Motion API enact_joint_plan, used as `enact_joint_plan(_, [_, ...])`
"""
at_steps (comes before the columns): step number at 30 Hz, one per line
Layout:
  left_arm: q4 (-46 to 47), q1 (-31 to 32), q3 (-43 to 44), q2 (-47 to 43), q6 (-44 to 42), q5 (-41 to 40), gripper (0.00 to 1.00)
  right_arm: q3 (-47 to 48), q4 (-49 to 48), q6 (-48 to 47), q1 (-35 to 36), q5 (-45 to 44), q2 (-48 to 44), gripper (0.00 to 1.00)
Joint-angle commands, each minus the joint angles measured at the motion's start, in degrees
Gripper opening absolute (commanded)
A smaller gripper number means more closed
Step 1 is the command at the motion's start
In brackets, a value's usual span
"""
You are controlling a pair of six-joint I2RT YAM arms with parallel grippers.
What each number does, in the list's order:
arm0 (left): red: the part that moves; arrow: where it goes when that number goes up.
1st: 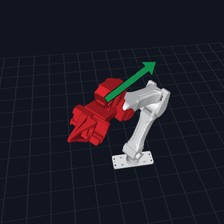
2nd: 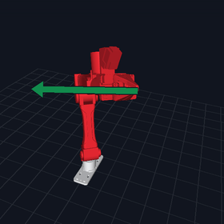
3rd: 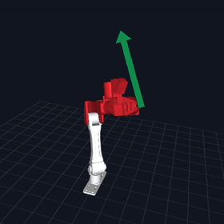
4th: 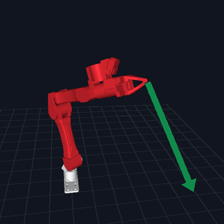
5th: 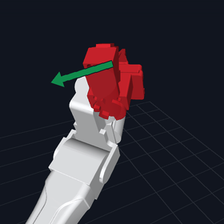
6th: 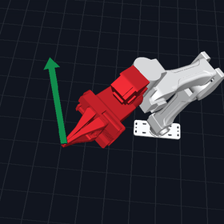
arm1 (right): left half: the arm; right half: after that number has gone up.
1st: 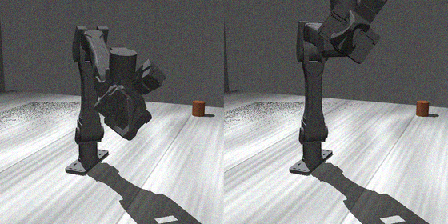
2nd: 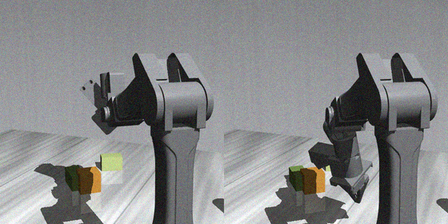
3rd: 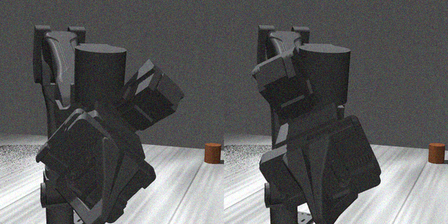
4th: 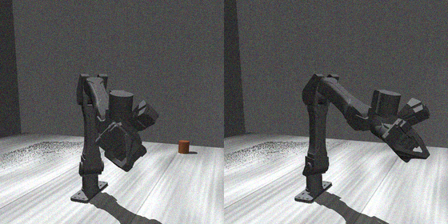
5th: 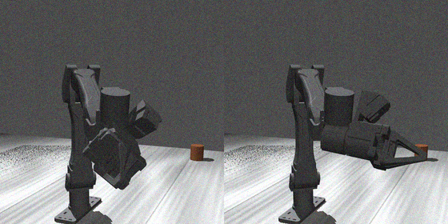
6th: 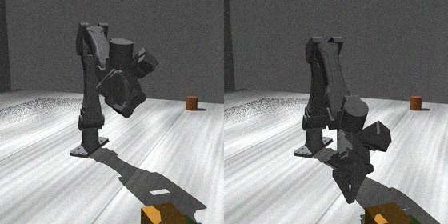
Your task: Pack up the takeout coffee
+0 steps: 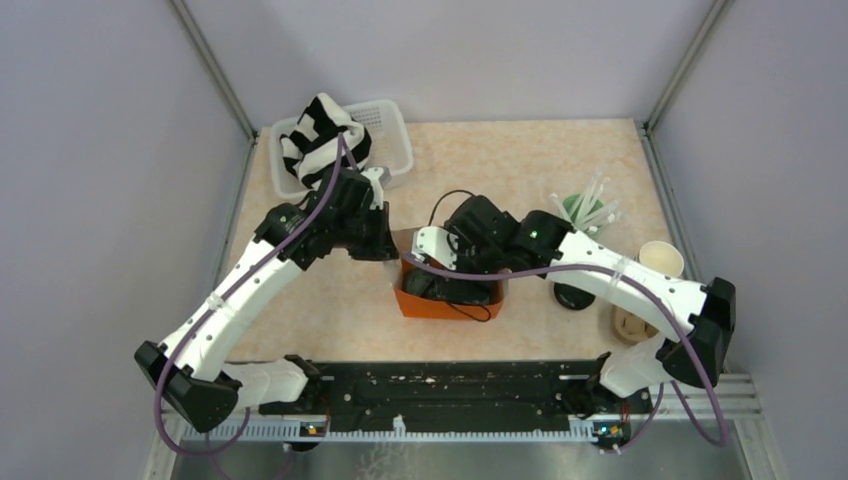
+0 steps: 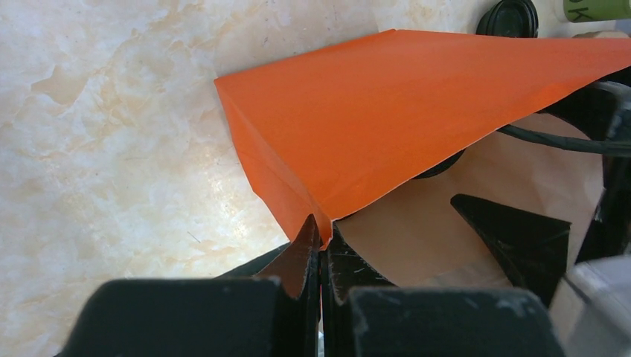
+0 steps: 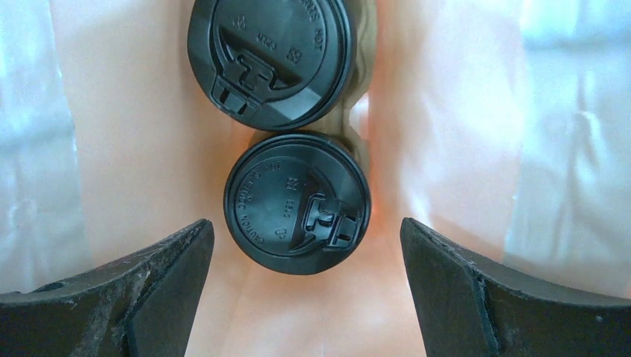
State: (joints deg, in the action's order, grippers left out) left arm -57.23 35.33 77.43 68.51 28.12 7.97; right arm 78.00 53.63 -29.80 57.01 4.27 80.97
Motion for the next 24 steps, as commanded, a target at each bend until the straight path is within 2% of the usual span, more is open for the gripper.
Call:
enact_joint_plan(1, [0.3,-0.1,2.3,1.6,0.8,0.2,0.0,6.3,3.7,3.9,1.4,-3.2,1.3,0.94])
enact_joint_plan(10, [-0.4,-0.1,3.5,3.1,0.4,-0.3,0.0,14.5,8.8,9.0,2.7,-7.0,-0.4,0.95])
enact_joint_plan(16, [-0.6,0.0,4.4,3.7,0.1,-0.2,0.08,22.2,10.9,13.3,2.8,-6.7,-3.8,0.95])
enact_joint_plan(19, [-1.2,-0.1,5.7,4.3,-0.4,-0.4,0.16,24.6,7.8,16.3,2.8,-8.4,-7.2,0.94])
enact_joint_plan(24, [-2.2,-0.1,8.0,4.8,-1.2,-0.8,0.28,21.3,-5.6,22.5,2.2,-21.4,-14.8,0.96])
